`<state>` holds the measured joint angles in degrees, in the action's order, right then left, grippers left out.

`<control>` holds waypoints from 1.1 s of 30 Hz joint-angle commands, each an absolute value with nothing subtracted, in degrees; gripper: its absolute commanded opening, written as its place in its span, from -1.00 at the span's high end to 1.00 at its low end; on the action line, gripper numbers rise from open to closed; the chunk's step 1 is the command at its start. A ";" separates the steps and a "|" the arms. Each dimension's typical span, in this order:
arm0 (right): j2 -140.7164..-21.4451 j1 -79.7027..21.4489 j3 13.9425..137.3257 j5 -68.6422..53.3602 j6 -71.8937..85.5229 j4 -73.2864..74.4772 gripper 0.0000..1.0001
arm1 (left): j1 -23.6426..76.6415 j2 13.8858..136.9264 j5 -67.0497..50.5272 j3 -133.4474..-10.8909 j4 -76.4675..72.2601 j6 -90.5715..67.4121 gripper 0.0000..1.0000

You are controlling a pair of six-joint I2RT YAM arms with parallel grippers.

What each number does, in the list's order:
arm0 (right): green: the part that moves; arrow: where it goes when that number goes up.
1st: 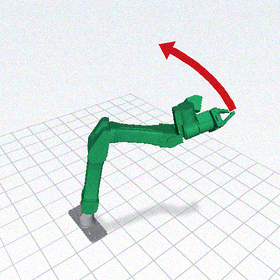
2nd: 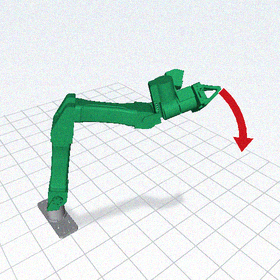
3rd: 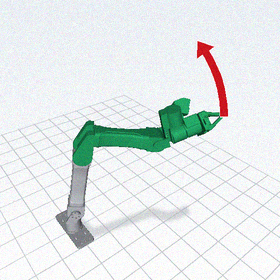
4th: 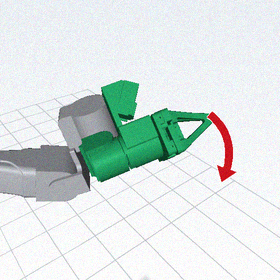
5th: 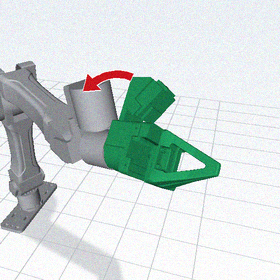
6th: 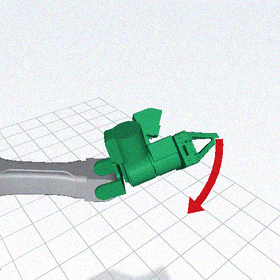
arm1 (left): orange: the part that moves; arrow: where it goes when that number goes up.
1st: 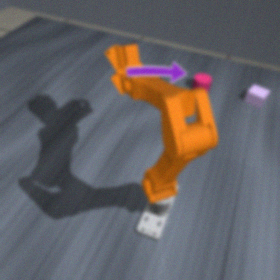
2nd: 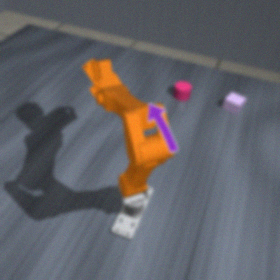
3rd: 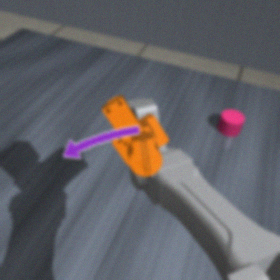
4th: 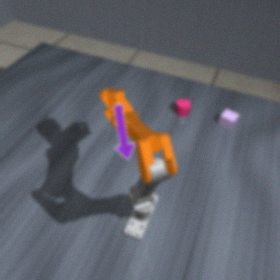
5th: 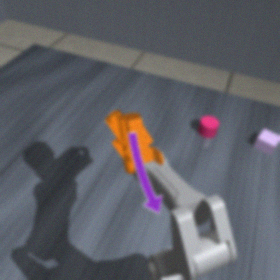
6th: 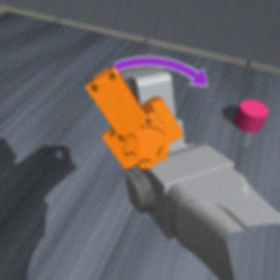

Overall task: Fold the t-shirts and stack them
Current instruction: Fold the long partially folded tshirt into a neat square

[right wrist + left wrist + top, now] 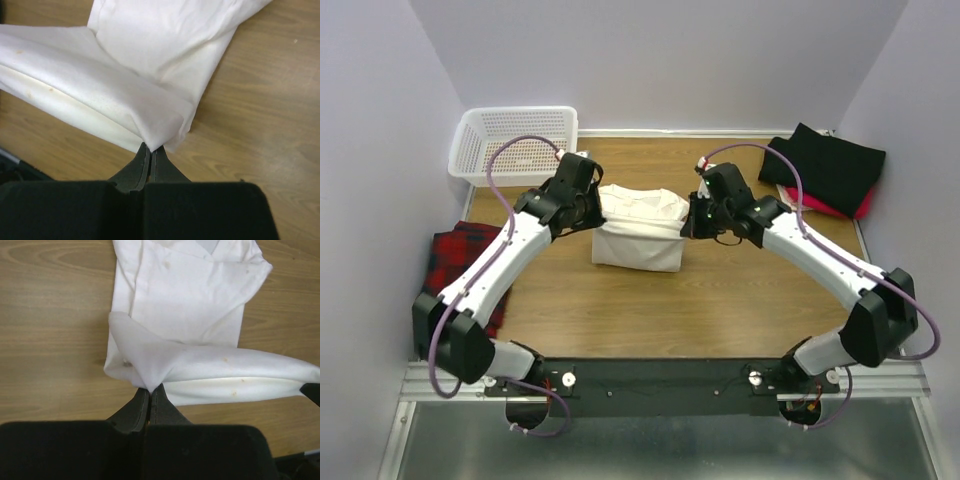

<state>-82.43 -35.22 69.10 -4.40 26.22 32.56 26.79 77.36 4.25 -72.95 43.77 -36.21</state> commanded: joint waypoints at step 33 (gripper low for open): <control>-125.85 -24.26 108.09 1.68 18.72 26.37 0.50 | 19.60 122.61 12.91 -110.48 39.90 -25.49 0.13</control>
<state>-122.74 -25.02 101.62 3.36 20.97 26.59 20.53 124.11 7.18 -107.68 37.54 -26.81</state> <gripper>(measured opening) 0.138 0.336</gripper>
